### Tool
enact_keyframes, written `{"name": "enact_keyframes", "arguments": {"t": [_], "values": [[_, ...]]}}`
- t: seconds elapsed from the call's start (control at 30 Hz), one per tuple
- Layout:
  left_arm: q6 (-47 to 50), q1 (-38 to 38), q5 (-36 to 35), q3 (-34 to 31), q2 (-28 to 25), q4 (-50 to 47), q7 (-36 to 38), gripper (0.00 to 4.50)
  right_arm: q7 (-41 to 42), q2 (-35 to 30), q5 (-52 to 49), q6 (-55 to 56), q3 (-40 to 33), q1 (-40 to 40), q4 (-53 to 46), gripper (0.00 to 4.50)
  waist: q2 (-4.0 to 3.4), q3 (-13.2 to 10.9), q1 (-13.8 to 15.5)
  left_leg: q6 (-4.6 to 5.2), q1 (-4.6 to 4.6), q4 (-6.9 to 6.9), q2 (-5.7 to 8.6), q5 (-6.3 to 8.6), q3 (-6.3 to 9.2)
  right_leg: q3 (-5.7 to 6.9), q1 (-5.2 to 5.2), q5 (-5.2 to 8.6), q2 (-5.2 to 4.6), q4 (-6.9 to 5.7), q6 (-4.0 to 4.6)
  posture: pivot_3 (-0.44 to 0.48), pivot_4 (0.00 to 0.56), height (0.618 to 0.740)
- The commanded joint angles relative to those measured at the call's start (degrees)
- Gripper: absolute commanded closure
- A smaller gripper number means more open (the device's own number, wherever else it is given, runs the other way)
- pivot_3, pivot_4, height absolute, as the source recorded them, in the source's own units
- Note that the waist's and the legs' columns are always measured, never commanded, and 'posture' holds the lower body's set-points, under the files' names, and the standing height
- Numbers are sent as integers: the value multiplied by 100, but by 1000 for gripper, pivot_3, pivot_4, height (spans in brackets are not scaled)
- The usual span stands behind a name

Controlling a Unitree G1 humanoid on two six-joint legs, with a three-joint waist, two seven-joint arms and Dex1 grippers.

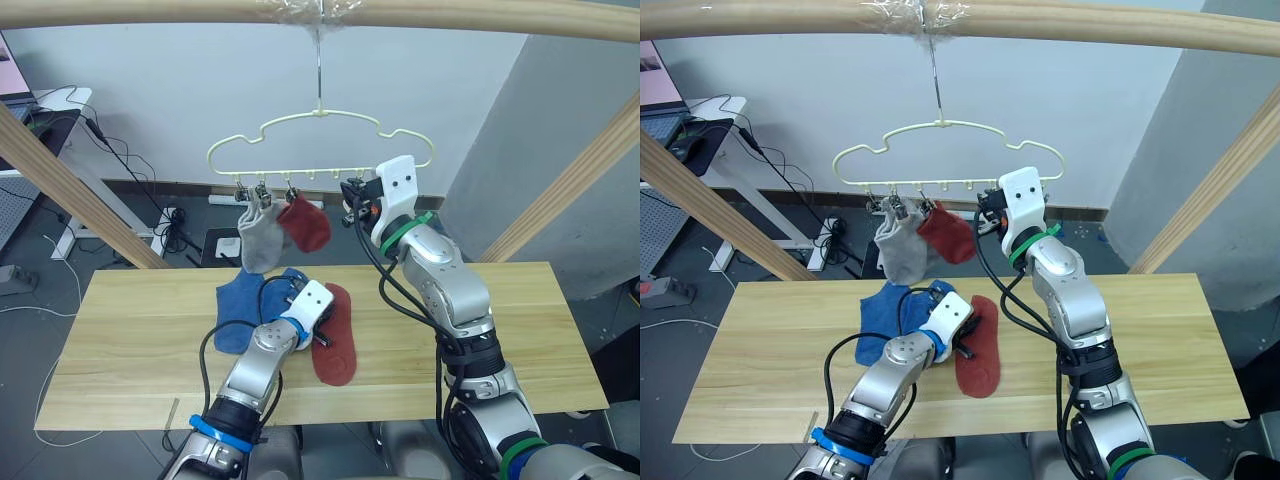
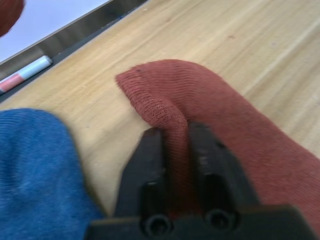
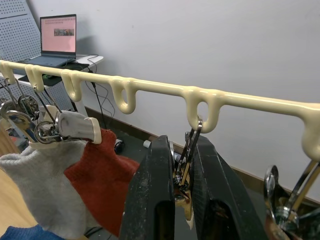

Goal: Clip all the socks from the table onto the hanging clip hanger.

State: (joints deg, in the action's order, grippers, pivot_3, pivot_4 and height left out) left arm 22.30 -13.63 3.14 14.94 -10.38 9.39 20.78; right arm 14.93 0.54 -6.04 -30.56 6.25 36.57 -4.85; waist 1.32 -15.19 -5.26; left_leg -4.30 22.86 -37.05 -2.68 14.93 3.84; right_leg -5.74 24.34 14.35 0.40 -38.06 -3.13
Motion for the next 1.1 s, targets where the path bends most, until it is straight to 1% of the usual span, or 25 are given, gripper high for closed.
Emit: {"name": "enact_keyframes", "arguments": {"t": [0.03, 0.23, 0.4, 0.53, 0.77, 1.1], "values": [[-722, 48, 89, 26, -54, -186, 0, 4500, 12, 44, -120, 53, 6, 2, -261, 4405, 0, 0, 0, 0, 0, 0, 0, 0, 0, 0, 0, 0, 0, 0, 0, -117, 251, 740], [-2134, -55, 107, -143, -94, -424, -89, 4500, 5, 47, -145, 32, 14, -15, -306, 4405, 0, 0, 11, 0, 2, 0, 0, 0, -1, -1, 0, 0, -2, 5, 0, -119, 253, 740], [-2855, -315, 383, -147, -239, -352, -207, 4500, 64, 47, -245, -38, 15, -22, -396, 4405, 0, 0, 3, 0, 2, 1, 0, 0, -1, 0, 0, 0, -2, 4, 0, -119, 253, 740], [-3195, -543, 507, -147, -308, -205, -222, 4500, 106, 54, -365, -126, 26, -31, -487, 4405, 0, 0, 4, 0, 3, 1, 1, 0, -1, 0, 0, 0, -1, 5, 0, -119, 253, 740], [-3753, -701, 10, -208, -355, -33, 450, 4500, 233, 59, -560, -309, 72, -72, -620, 4405, 0, 0, -7, 0, 3, 4, 1, 0, -1, 1, 1, 0, -1, 7, 0, -119, 253, 740], [-4117, -812, -102, -537, -526, 311, 564, 4500, 249, 35, -559, -336, 96, -65, -612, 4405, 0, 0, -55, 1, 4, 3, 1, 0, 0, 1, 1, 1, -1, 7, -1, -120, 247, 740]]}}
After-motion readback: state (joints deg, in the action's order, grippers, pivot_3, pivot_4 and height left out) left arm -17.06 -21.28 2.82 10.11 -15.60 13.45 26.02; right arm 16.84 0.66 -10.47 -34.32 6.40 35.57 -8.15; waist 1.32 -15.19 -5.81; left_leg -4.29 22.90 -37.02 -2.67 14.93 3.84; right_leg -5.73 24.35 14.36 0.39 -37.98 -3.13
